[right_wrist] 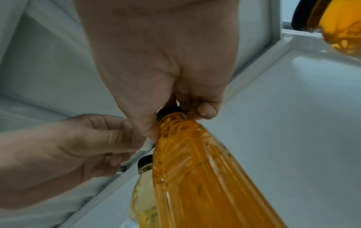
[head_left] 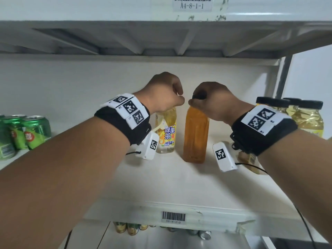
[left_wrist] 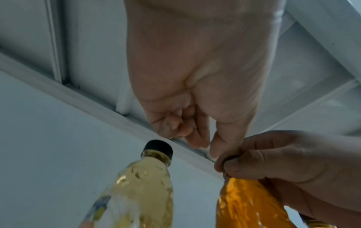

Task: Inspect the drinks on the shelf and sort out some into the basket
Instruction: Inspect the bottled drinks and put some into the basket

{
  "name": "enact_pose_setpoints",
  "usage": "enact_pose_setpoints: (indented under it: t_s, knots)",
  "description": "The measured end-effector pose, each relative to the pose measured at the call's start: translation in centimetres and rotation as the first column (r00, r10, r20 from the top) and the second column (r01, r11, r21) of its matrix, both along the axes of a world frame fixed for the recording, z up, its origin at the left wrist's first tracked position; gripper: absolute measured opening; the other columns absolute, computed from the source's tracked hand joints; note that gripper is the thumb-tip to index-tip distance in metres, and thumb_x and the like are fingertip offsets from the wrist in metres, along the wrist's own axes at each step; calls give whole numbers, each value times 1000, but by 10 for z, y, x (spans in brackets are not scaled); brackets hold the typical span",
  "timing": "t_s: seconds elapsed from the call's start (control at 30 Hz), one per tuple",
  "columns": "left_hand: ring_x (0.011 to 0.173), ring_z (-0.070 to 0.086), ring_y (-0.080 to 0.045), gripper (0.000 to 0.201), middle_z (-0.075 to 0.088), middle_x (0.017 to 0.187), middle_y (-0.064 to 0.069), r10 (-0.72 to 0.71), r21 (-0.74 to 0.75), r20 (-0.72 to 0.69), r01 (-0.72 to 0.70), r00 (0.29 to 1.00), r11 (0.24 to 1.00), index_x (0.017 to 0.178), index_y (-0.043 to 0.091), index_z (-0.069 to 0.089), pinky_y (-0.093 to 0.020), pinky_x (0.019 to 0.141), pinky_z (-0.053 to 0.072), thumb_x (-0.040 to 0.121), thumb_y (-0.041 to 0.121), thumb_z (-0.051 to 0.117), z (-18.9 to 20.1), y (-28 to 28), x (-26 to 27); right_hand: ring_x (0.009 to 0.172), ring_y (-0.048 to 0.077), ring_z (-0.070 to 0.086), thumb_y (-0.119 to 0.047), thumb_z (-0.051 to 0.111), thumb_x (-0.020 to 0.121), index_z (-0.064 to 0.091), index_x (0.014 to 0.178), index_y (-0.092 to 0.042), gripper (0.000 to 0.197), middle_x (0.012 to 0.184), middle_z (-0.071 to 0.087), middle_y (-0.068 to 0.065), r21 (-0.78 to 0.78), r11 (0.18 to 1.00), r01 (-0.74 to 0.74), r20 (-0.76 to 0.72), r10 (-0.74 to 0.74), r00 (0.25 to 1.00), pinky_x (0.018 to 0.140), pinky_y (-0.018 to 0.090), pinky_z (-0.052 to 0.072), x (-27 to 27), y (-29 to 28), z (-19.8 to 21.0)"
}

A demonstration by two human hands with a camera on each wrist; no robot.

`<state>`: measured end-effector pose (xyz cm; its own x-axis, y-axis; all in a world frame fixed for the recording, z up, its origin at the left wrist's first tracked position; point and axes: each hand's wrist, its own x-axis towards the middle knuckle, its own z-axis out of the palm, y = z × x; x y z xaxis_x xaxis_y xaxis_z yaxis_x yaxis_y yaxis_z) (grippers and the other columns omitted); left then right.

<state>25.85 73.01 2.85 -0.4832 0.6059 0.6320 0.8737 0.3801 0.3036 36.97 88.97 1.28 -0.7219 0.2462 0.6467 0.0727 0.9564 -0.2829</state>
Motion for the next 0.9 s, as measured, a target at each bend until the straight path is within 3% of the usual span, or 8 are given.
enact_pose_setpoints:
  t_s: [0.07, 0.13, 0.23, 0.33, 0.47, 0.57, 0.77, 0.9]
  knots:
    - [81, 61, -7, 18, 64, 89, 13, 25, 21, -19, -24, 1000, 999, 100, 19, 76, -20, 64, 42, 85, 27, 82, 8, 1, -5, 97, 15, 55, -36, 69, 93, 71, 107, -18, 23, 104, 64, -4, 37, 999, 9, 4, -9, 1000, 73, 25, 39, -3, -1, 3]
    - [91, 62, -14, 21, 65, 97, 9, 52, 21, -16, -52, 998, 998, 104, 19, 75, -24, 70, 43, 85, 28, 81, 12, 2, -14, 97, 17, 55, -35, 68, 92, 72, 106, -19, 22, 104, 64, -4, 56, 998, 20, 23, -21, 1000, 78, 26, 39, -6, -4, 4]
    - [106, 60, -20, 33, 65, 114, 3, 160, -120, -26, -161, 987, 980, 114, 17, 72, -32, 86, 49, 88, 38, 78, 9, 4, -25, 95, 19, 56, -35, 65, 94, 70, 101, -16, 22, 103, 66, 0, 131, 991, 26, 73, -36, 997, 77, 28, 40, -11, -7, 3]
    - [107, 61, -24, 34, 65, 117, 1, 210, -234, 2, -203, 978, 951, 118, 19, 66, -34, 83, 48, 91, 37, 76, 1, 7, -24, 93, 22, 56, -31, 64, 96, 67, 101, -12, 20, 99, 64, 1, 175, 984, 10, 70, -23, 997, 74, 28, 38, -8, -7, -3]
    - [105, 63, -22, 23, 67, 114, 3, 146, -181, 28, -139, 989, 974, 111, 22, 70, -32, 85, 50, 91, 31, 77, 1, 0, -13, 89, 22, 53, -31, 64, 95, 66, 100, -13, 18, 94, 61, 0, 209, 978, 15, 51, -26, 998, 74, 28, 38, 1, -13, -3]
    - [103, 63, -20, 22, 65, 108, 7, 99, -213, -32, -104, 995, 971, 107, 23, 72, -28, 81, 44, 88, 33, 77, 2, -13, 10, 87, 21, 53, -31, 64, 94, 65, 98, -17, 14, 91, 61, 0, 234, 972, 31, 48, -43, 998, 73, 30, 40, 18, -29, -1]
    - [98, 64, -16, 35, 66, 102, 10, -51, -228, -86, 30, 995, 973, 118, 20, 78, -25, 80, 46, 84, 29, 83, -7, -50, 52, 86, 21, 50, -31, 68, 94, 62, 91, -15, 17, 86, 58, 4, 266, 961, 79, 42, -93, 995, 71, 32, 36, 60, -77, -9]
    - [83, 63, -9, 24, 67, 90, 12, -175, -134, -101, 161, 979, 978, 101, 19, 79, -24, 70, 50, 81, 29, 87, -13, -82, 84, 83, 23, 53, -36, 66, 96, 63, 97, -14, 22, 96, 55, 7, 208, 964, 166, -19, -166, 986, 73, 36, 43, 102, -115, -16]
